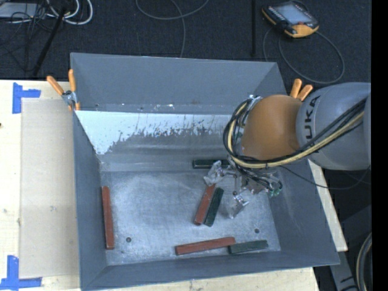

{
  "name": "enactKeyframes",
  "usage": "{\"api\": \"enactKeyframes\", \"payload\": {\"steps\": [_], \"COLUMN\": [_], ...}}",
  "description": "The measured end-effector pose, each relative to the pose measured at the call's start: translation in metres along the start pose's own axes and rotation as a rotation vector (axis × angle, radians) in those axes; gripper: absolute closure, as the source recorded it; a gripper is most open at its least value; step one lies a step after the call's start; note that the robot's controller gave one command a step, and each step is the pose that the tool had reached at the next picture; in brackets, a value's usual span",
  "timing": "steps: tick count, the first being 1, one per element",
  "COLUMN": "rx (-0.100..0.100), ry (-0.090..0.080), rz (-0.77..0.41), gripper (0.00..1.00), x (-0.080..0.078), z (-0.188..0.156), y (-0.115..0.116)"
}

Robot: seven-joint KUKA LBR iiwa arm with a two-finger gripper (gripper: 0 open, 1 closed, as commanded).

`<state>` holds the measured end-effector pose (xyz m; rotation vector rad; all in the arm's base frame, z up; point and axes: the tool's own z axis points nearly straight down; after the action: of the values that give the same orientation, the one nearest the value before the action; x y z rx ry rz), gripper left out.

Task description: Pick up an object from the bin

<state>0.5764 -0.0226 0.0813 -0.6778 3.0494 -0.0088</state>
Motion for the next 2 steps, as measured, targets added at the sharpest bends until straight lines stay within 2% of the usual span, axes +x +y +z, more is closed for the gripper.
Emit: {"api": "enactKeyframes", "payload": {"steps": [1,2], "rx": [-0.007,-0.007], "ry": [-0.008,-0.004], "rz": [0.016,0.015], "gripper": [0.0,0.0], "x": [0.003,0.01], "z": [0.0,0.001], "y": [-0.006,-0.03]}}
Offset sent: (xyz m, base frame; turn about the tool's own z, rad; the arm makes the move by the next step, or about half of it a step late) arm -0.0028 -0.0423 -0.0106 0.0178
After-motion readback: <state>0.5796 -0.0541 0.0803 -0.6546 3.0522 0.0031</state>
